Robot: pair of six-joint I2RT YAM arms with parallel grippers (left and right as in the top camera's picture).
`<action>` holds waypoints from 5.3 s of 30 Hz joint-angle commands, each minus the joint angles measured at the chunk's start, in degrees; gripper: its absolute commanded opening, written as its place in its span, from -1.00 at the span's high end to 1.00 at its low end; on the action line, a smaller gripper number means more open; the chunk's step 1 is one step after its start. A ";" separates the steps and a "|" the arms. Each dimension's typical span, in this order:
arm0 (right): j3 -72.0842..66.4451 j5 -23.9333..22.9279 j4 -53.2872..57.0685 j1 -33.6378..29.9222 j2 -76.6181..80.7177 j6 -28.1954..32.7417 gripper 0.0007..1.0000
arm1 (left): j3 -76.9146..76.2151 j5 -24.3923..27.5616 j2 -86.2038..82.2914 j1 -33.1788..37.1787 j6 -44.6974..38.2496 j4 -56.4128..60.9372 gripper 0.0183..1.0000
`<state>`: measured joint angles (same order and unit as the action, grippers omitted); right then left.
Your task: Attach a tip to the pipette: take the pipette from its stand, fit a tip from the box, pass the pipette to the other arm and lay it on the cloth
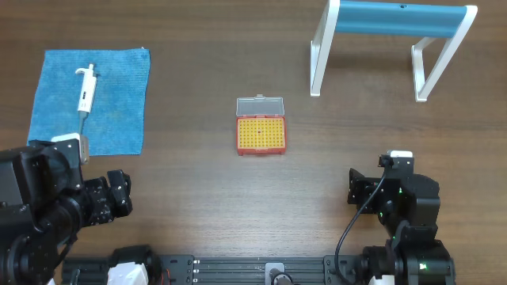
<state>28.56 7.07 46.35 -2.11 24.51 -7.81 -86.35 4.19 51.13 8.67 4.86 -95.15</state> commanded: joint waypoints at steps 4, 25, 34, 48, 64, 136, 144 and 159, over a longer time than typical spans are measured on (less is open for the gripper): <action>-0.37 0.48 -0.09 0.28 -0.31 0.85 -0.64 | 0.33 0.63 -0.61 -0.46 0.72 0.63 -0.83; -0.37 0.48 -0.09 0.28 -0.31 0.85 -0.64 | 67.30 7.02 -39.89 -3.08 0.72 88.78 -0.83; -0.37 0.48 -0.09 0.28 -0.31 0.85 -0.64 | 78.12 3.91 -48.28 -3.08 0.96 93.74 -0.84; -0.37 0.48 -0.09 0.28 -0.31 0.85 -0.64 | 86.03 2.08 -49.70 -3.06 2.36 99.16 -0.83; -0.37 0.48 -0.09 0.28 -0.31 0.85 -0.64 | 86.03 0.57 -50.95 -3.08 2.19 90.86 -0.83; -28.33 -2.14 -42.56 0.66 -24.46 1.05 -0.64 | 86.03 0.57 -50.95 -3.08 2.21 90.86 -0.83; -28.33 -2.14 -42.56 0.66 -24.46 1.07 -0.64 | 86.03 0.57 -50.95 -3.08 2.21 90.86 -0.83; -28.33 -2.14 -42.53 0.66 -24.46 1.07 -0.64 | 86.03 0.57 -50.95 -3.08 2.21 90.86 -0.84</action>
<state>0.43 5.69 3.46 -1.74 0.78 -7.35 -0.45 5.34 0.73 5.78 6.76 -3.86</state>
